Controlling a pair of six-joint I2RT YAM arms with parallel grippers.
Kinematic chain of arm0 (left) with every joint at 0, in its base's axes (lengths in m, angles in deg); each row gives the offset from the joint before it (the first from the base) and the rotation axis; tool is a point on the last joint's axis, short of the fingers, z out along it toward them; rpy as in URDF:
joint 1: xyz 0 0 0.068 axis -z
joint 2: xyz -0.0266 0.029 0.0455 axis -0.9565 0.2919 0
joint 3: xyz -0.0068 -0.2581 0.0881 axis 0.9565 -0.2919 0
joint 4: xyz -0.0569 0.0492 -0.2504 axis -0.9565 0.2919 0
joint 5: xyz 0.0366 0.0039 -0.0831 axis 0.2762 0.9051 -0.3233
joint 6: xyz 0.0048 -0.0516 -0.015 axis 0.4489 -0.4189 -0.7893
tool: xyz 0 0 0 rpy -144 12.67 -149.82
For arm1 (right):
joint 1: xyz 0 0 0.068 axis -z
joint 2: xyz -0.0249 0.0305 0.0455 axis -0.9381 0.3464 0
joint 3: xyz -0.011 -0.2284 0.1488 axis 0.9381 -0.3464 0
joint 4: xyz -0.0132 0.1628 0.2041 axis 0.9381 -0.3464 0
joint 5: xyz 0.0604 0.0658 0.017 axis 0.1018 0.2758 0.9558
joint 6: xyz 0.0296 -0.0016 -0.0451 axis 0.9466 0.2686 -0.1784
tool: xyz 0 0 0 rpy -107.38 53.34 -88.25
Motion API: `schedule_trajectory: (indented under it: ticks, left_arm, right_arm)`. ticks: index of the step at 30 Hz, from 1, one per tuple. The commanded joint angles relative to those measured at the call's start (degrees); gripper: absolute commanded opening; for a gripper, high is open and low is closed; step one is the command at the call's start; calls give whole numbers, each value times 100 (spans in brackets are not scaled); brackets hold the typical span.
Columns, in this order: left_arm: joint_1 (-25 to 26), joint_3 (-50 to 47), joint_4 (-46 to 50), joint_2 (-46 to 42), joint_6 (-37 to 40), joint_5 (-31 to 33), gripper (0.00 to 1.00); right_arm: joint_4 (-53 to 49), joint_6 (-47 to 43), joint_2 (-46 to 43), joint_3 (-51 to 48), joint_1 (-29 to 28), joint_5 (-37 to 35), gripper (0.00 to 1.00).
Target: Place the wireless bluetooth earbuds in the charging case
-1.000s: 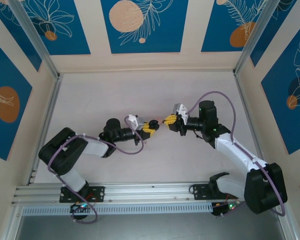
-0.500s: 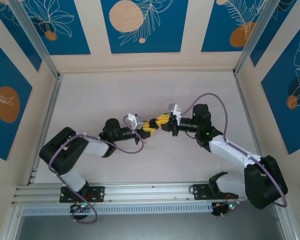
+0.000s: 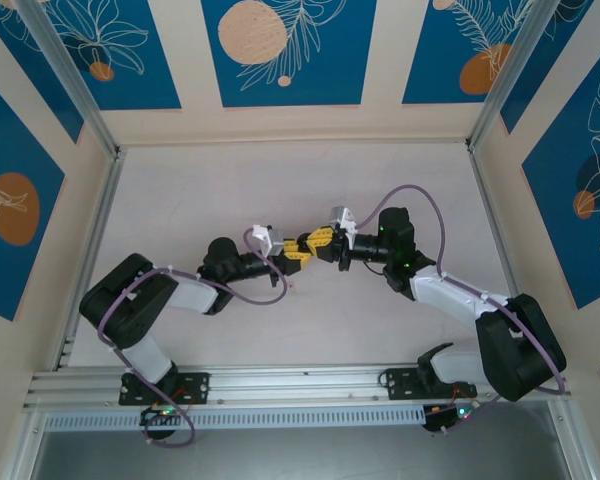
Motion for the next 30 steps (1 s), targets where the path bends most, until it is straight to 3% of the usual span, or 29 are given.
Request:
schedule_trajectory:
  ticks: [1, 9, 17, 30]
  left_arm:
    - [32, 62, -470, 52, -84, -111, 8]
    - [18, 2, -468, 28, -42, -80, 8]
    - [23, -25, -231, -57, 175, -41, 8]
    - [24, -155, 569, -311, 778, 293, 7]
  right_arm:
    - [320, 173, 116, 48, -51, 63, 14]
    - [-148, -56, 163, 186, -59, 45, 14]
    - [-731, -295, 6, 281, -7, 111, 7]
    - [-878, -209, -214, 146, 195, 155, 6]
